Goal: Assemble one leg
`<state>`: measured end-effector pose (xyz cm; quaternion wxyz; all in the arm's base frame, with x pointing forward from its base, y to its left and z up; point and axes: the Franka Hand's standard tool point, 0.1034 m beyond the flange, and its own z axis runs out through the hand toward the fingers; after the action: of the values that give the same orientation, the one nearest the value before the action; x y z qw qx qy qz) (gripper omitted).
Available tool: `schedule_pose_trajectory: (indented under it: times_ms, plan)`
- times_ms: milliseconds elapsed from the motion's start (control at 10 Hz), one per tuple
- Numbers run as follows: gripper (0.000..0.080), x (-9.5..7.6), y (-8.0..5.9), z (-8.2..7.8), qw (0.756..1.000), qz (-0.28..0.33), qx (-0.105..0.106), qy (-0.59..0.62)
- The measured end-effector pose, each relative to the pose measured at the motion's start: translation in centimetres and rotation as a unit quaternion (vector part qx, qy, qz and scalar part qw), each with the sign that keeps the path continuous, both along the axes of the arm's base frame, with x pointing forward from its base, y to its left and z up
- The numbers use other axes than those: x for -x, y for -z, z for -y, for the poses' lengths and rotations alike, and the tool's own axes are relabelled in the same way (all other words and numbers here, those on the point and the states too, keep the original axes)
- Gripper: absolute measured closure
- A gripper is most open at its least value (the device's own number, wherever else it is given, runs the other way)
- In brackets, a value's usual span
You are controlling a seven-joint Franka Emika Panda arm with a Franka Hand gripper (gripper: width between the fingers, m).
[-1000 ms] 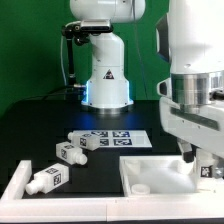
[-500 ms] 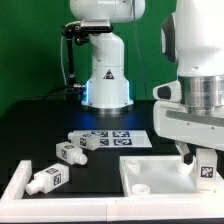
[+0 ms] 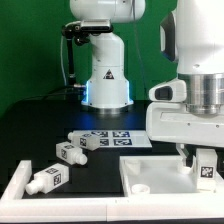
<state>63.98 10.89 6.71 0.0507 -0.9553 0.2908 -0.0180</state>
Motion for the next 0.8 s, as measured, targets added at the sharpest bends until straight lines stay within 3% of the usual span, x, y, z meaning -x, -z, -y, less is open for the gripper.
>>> schedule_pose_trajectory:
  times_ms: [100, 400, 800]
  plan:
    - [0.0517, 0.00, 0.00, 0.00, 1.000, -0.001, -0.001, 0.016]
    - [0.0516, 0.01, 0.03, 0.02, 0.991, -0.011, -0.009, 0.130]
    - [0.0516, 0.01, 0.11, 0.27, 0.912, -0.027, -0.051, 0.405]
